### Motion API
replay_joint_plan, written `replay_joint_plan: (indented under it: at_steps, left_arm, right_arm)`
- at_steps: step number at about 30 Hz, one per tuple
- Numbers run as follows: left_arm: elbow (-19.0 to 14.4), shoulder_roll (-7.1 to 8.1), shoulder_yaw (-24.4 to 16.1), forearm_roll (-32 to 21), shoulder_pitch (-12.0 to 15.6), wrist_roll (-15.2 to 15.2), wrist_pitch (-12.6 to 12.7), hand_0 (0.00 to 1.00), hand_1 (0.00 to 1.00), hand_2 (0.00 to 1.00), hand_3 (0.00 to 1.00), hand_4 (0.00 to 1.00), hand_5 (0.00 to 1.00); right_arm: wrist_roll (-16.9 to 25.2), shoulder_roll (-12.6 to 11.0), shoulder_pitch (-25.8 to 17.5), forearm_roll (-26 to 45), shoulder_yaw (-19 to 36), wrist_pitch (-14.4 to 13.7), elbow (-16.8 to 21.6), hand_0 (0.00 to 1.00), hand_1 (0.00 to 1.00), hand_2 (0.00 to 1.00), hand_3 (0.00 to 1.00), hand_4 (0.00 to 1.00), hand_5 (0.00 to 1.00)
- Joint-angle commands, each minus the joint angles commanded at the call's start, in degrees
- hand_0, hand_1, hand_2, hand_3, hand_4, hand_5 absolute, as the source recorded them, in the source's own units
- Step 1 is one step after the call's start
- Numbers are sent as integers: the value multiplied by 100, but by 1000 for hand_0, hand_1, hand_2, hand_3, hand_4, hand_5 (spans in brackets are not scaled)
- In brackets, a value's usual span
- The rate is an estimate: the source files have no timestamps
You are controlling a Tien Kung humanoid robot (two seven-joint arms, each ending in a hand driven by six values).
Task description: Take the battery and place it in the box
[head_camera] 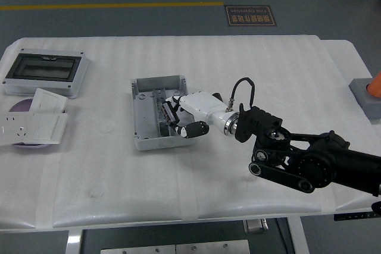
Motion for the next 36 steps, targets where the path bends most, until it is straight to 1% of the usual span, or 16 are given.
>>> replay_joint_plan:
  at_steps: [4, 5, 10, 11, 16, 17, 22, 23, 24, 27, 28, 29, 31, 33, 36]
  left_arm:
    - [0, 4, 37, -66, -22, -42, 16, 669, 667, 620, 531, 445, 416]
    - [0, 6, 41, -73, -26, -48, 17, 667, 667, 620, 529, 445, 418]
    - [0, 5, 26, -55, -27, -40, 7, 667, 667, 620, 529, 445, 418]
    - [0, 4, 24, -53, -28, -37, 4, 667, 667, 620, 530, 438, 416]
    - [0, 0, 21, -53, -24, -36, 2, 667, 667, 620, 530, 438, 416]
    - [0, -1, 15, -46, -22, -33, 1, 667, 666, 620, 531, 432, 415]
    - [0, 3, -7, -13, -11, -23, -2, 667, 666, 620, 531, 432, 415]
    - [0, 4, -13, -6, -9, -22, -2, 667, 666, 620, 531, 430, 413]
    - [0, 4, -17, 0, -8, -21, -2, 667, 666, 620, 531, 430, 413]
    - [0, 1, -24, 11, -6, -18, -6, 667, 666, 620, 531, 430, 413]
    - [0, 1, -18, 7, -7, -19, -6, 667, 666, 620, 531, 430, 413]
    - [0, 2, -9, -2, -7, -21, -7, 667, 666, 620, 529, 427, 414]
    - [0, 5, -14, -1, -10, -22, -6, 667, 666, 620, 529, 427, 414]
    - [0, 9, -26, 8, -10, -18, -7, 667, 666, 620, 529, 427, 414]
    - [0, 14, -17, -1, -16, -16, -11, 667, 666, 620, 528, 419, 429]
  right_arm:
    - [32, -11, 13, 52, 43, 67, -64, 744, 693, 696, 835, 603, 330]
    - [38, -7, 11, 61, 38, 82, -70, 741, 687, 693, 816, 626, 342]
    - [58, 30, 14, 45, 27, 124, -64, 741, 687, 693, 816, 626, 342]
    - [64, 38, 19, 39, 26, 131, -62, 737, 683, 687, 799, 664, 351]
    - [87, 61, 33, 19, 12, 134, -57, 737, 683, 687, 799, 664, 351]
    - [90, 67, 33, 15, 7, 129, -55, 739, 688, 688, 809, 718, 374]
    - [95, 86, 20, 16, 18, 112, -49, 739, 688, 688, 809, 718, 374]
    - [95, 83, 15, 18, 37, 109, -46, 744, 710, 724, 842, 869, 461]
    - [95, 75, 12, 18, 59, 107, -40, 744, 710, 724, 842, 869, 461]
    - [91, -11, 18, -16, 193, 103, -15, 744, 710, 724, 842, 869, 461]
    - [86, -70, 31, -32, 264, 105, -15, 744, 710, 724, 842, 869, 461]
    - [81, -136, 50, -46, 335, 110, -25, 754, 720, 758, 844, 889, 475]
    - [77, -307, 112, -51, 486, 123, -80, 754, 720, 758, 844, 889, 475]
    - [85, -464, 203, -35, 581, 134, -205, 754, 720, 758, 844, 889, 475]
    - [92, -580, 363, 14, 491, 170, -490, 755, 716, 758, 845, 888, 475]
